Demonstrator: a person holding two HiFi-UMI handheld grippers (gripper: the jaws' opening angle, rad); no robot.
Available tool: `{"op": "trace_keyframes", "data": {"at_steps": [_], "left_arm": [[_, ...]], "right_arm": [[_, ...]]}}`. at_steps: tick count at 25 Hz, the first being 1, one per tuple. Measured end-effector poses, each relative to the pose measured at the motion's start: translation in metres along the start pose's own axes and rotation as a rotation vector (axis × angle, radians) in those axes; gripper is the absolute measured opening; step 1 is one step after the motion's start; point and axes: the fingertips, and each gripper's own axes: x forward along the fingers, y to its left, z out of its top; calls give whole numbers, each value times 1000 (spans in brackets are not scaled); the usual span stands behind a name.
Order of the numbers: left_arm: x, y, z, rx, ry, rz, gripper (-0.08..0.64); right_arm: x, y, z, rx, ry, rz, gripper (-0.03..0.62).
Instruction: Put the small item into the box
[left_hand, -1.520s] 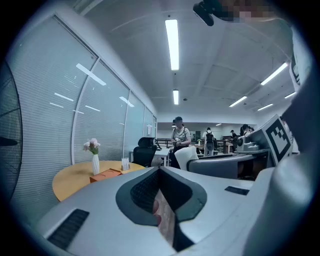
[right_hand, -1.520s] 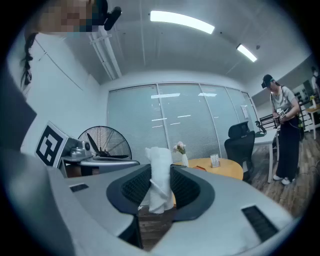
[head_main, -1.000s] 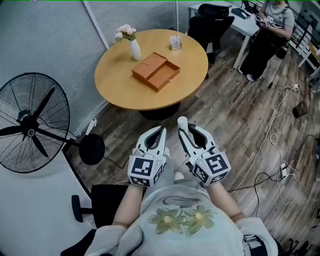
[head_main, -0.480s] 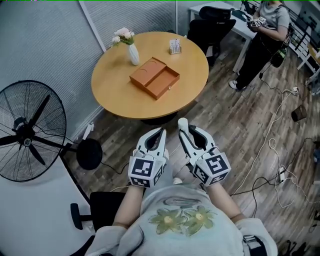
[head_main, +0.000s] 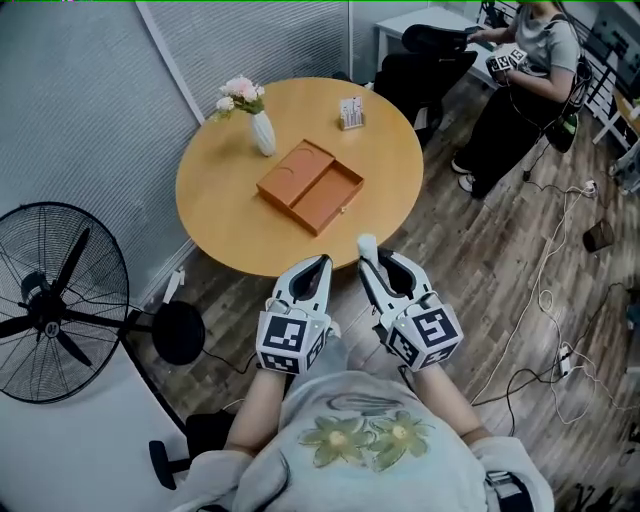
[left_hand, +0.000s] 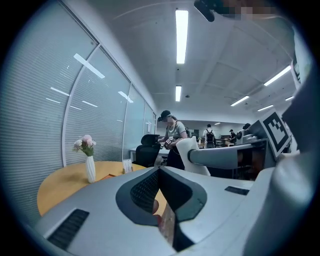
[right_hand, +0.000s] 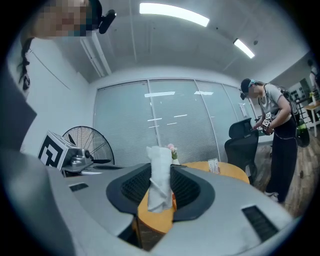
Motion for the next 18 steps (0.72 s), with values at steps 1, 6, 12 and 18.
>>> {"op": "trace_keyframes", "data": {"at_steps": [1,6,12,18], "left_arm": [[8,9,3,2,0,-2,9],[47,57,15,-1,-4,-10,9],[82,110,19,-2,-4,-18,9],[103,151,21,-15,-10,-24,9]], "right_arm": [[11,-5,4,-4,-4,-4,127],[67,-29,22,-20,-18,-26,127],[125,-51,32,-34,-26,-50,127],[166,-64,28,-47,-10,-75,127]]}}
